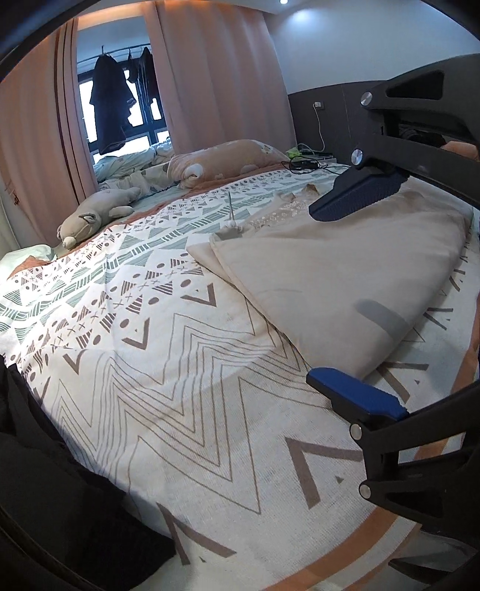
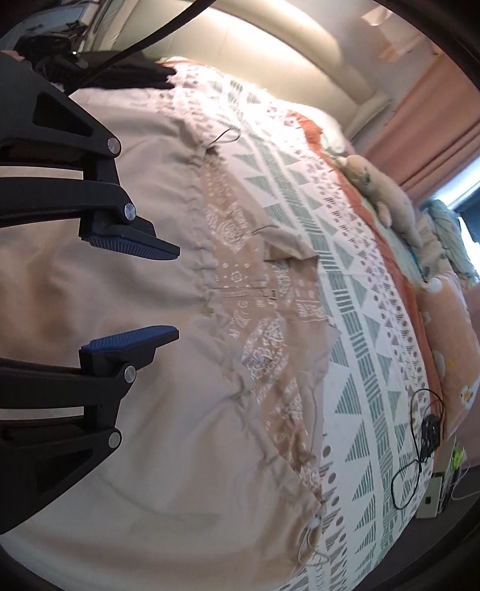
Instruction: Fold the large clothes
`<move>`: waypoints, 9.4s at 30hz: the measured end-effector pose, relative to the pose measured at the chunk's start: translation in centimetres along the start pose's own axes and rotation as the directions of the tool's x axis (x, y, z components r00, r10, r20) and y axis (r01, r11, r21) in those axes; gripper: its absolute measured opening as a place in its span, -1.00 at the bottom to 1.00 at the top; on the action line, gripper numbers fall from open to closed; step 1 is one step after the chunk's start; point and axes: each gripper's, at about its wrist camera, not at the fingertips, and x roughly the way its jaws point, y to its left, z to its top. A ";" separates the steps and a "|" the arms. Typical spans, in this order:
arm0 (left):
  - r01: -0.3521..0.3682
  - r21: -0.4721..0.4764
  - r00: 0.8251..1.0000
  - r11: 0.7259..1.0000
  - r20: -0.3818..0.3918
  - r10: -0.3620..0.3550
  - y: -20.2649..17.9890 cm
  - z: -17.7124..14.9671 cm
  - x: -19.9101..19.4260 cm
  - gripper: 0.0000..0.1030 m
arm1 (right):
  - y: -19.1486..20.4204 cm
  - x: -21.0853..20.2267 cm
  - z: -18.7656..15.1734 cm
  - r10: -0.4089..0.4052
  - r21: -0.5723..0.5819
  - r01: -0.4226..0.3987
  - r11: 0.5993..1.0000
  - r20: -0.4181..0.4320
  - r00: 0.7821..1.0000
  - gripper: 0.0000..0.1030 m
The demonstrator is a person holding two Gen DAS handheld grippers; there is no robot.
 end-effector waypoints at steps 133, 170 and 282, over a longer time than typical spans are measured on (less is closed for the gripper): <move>0.389 0.096 0.921 0.916 -0.084 -0.381 -16.1 -2.3 2.1 -0.76 | -0.8 0.2 -9.0 0.053 -0.017 -0.056 0.998 -0.131 0.990 -0.54; 0.495 0.290 0.833 0.819 -0.424 -0.354 -35.9 -16.0 11.2 -0.76 | -15.7 -11.3 -12.2 0.181 0.158 -0.187 0.970 0.053 0.982 -0.54; 0.125 0.514 0.866 0.849 -0.474 0.159 -18.0 -23.0 14.8 -0.38 | -30.3 -13.2 -14.7 0.097 0.413 -0.173 0.894 0.199 0.975 -0.67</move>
